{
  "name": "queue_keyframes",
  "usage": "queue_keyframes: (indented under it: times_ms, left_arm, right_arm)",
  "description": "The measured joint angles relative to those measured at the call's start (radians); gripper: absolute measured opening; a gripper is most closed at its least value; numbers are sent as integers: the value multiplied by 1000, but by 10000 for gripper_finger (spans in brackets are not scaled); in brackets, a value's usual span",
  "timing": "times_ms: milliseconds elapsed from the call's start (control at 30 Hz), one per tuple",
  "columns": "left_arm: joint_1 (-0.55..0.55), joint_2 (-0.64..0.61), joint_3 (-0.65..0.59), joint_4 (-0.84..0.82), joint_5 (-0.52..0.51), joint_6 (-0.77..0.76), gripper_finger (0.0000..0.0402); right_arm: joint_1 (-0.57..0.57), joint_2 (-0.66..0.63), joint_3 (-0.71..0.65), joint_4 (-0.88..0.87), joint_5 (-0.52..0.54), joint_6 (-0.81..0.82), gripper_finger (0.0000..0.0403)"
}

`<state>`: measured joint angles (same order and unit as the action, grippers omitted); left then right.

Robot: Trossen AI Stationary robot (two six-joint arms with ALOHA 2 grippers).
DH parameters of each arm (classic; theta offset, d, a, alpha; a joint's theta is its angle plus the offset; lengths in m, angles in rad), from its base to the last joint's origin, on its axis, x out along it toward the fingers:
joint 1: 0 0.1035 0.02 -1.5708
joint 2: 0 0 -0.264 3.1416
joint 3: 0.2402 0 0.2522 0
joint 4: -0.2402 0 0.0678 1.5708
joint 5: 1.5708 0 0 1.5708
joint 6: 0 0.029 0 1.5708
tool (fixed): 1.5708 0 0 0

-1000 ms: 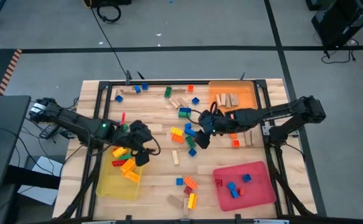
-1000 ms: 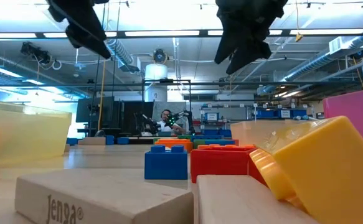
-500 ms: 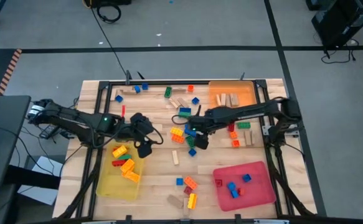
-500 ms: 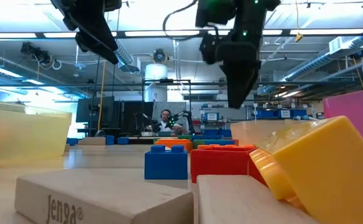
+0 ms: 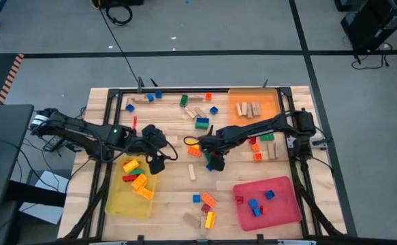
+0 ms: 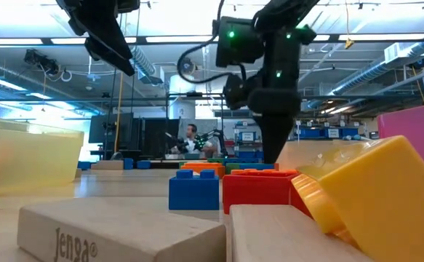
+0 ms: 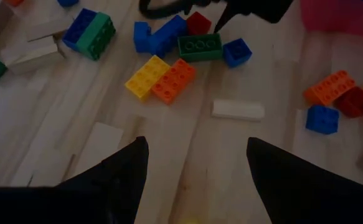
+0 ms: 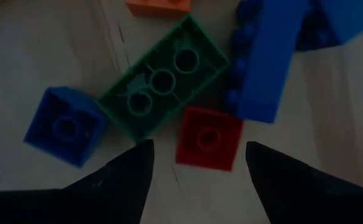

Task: Sort blocks by size
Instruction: Put the small red game piece into the red bin

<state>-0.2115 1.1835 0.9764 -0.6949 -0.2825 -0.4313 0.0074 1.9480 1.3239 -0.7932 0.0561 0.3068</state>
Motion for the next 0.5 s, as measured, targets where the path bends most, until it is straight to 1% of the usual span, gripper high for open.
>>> queue_keyframes:
  times_ms: [200, 300, 433, 500]
  left_arm:
    - [0, 0, 0, 0, -1, 0, 278]
    - [0, 0, 0, -2, -1, 5, 278]
    - [1, -1, -2, -2, -2, 30, 278]
    - [2, -17, -28, 21, -5, 40, 278]
  right_arm:
    - [-7, 59, 2, 25, -8, 2, 238]
    - [-6, 69, 2, 44, -11, 4, 212]
    - [-1, 64, 2, 46, -12, 42, 159]
    - [0, 59, 2, 36, -5, 67, 152]
